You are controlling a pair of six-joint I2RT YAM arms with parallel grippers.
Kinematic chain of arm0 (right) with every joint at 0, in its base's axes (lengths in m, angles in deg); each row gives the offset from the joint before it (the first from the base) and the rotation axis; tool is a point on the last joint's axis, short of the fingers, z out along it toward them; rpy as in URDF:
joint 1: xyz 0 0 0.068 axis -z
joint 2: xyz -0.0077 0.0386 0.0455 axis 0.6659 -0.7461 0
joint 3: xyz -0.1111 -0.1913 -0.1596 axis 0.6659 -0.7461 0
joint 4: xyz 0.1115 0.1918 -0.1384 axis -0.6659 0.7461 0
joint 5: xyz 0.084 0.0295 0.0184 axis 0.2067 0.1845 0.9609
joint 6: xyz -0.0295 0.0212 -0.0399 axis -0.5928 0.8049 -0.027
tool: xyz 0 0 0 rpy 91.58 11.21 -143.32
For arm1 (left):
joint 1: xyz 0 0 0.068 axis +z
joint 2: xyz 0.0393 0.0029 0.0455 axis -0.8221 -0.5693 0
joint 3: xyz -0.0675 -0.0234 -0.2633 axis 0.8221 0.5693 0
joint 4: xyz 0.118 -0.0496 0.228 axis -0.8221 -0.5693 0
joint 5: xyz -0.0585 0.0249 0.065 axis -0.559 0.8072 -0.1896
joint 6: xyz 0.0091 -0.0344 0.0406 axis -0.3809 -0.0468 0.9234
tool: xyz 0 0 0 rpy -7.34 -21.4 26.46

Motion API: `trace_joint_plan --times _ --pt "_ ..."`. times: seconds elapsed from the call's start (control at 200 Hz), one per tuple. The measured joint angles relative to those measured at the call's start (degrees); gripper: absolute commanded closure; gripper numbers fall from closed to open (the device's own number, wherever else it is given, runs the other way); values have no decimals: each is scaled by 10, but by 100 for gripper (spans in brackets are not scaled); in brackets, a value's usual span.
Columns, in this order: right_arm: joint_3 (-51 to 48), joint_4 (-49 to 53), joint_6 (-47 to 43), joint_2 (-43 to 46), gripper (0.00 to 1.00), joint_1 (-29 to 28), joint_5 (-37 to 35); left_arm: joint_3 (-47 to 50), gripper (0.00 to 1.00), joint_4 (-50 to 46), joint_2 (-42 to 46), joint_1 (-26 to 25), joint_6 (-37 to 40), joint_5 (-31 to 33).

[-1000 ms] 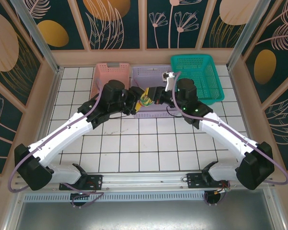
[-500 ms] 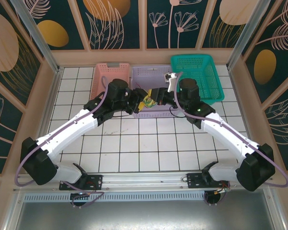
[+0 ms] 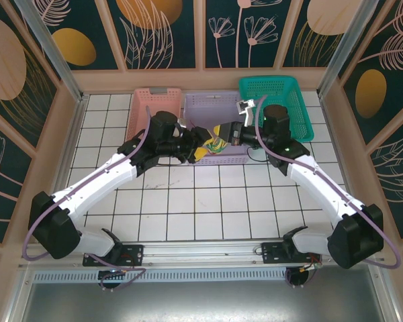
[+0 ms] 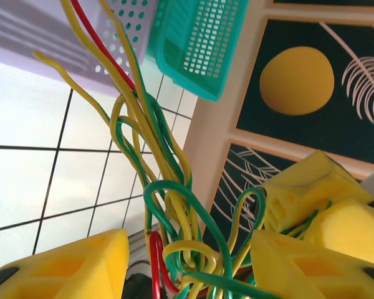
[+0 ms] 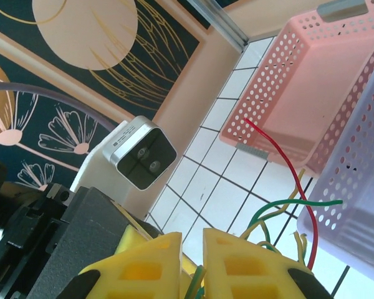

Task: Untangle the cables

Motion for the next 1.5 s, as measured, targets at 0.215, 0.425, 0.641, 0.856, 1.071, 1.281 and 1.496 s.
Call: trace_joint_plan --times 0.215,0.425,0.641,0.856,1.071,1.281,1.496 --pt "0 2 2 -5 100 14 40 0 40 2 -10 5 25 -56" --pt "7 0 9 -30 100 18 56 0 38 2 -15 6 35 -73" --pt "7 -13 29 -34 100 20 68 0 47 15 -23 6 40 -86" --pt "6 -19 39 -34 100 24 60 0 53 55 -43 6 27 -87" --pt "-22 -47 50 -26 100 26 21 -2 68 73 -66 6 -2 -70" --pt "-60 -106 77 4 100 25 -10 -2 89 82 -68 2 -21 -60" --pt "-73 -109 47 31 100 -12 -83 17 100 100 -57 -1 -55 -46"
